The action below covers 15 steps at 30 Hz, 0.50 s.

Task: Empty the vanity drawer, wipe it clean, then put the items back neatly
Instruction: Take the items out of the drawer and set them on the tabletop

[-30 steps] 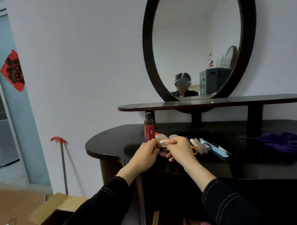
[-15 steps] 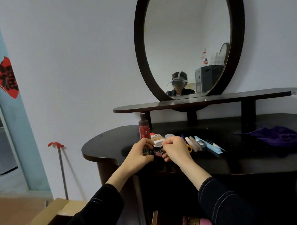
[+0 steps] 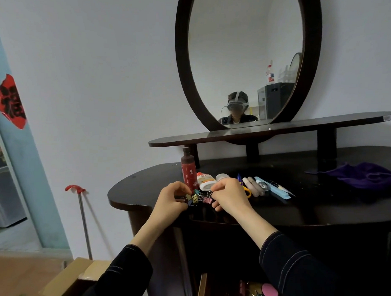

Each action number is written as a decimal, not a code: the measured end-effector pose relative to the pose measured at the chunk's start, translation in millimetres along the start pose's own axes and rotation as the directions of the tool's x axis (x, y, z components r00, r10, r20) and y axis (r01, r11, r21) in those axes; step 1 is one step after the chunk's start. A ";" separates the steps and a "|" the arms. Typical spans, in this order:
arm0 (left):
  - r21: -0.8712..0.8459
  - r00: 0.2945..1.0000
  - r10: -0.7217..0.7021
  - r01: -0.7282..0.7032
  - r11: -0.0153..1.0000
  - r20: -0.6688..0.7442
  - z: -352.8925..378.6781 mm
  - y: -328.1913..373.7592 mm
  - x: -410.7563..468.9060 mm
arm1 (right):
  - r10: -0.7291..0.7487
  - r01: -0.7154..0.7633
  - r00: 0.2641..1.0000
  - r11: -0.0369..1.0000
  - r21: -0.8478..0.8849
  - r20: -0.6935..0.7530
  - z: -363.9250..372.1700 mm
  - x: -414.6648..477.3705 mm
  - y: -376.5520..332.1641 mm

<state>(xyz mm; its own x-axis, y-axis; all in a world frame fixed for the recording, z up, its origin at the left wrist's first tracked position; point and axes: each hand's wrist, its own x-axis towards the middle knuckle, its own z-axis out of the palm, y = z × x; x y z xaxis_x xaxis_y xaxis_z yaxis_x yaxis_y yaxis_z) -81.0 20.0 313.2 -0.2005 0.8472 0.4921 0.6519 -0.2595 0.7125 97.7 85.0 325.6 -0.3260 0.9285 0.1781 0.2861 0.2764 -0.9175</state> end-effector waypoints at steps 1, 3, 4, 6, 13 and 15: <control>-0.004 1.000 0.003 -0.003 1.000 -0.001 -0.1 0.1 -0.6 | -0.032 0.032 0.999 0.999 0.000 -0.013 0.2 -0.8 2.0; -0.020 1.000 0.013 -0.013 1.000 -0.007 0.3 -0.1 -2.0 | -0.050 0.050 0.999 0.999 0.011 -0.020 -0.2 -2.3 2.8; -0.028 1.000 0.018 -0.018 0.999 -0.014 0.9 -0.5 -2.5 | -0.037 0.037 0.999 0.999 0.027 -0.023 0.1 -3.5 3.2; -0.050 0.999 0.016 -0.018 0.999 -0.033 1.7 -0.4 -3.9 | -0.017 0.022 0.998 0.997 0.069 -0.066 -0.3 -5.9 4.4; -0.033 0.946 0.100 -0.116 0.993 -0.310 15.0 7.9 -47.8 | -0.256 0.263 0.943 0.965 0.006 -0.211 -18.8 -45.5 23.6; 0.014 0.898 0.177 -0.188 0.982 -0.402 24.8 9.2 -78.1 | -0.439 0.421 0.851 0.898 -0.126 -0.287 -25.3 -67.6 33.3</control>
<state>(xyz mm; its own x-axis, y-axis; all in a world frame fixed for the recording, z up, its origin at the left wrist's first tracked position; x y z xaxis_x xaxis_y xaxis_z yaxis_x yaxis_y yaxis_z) -41.2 -37.1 268.9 -0.3586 0.5285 0.7695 0.6880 -0.4075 0.6005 152.1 37.8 292.1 -0.1443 0.7400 0.6569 0.2333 0.6706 -0.7042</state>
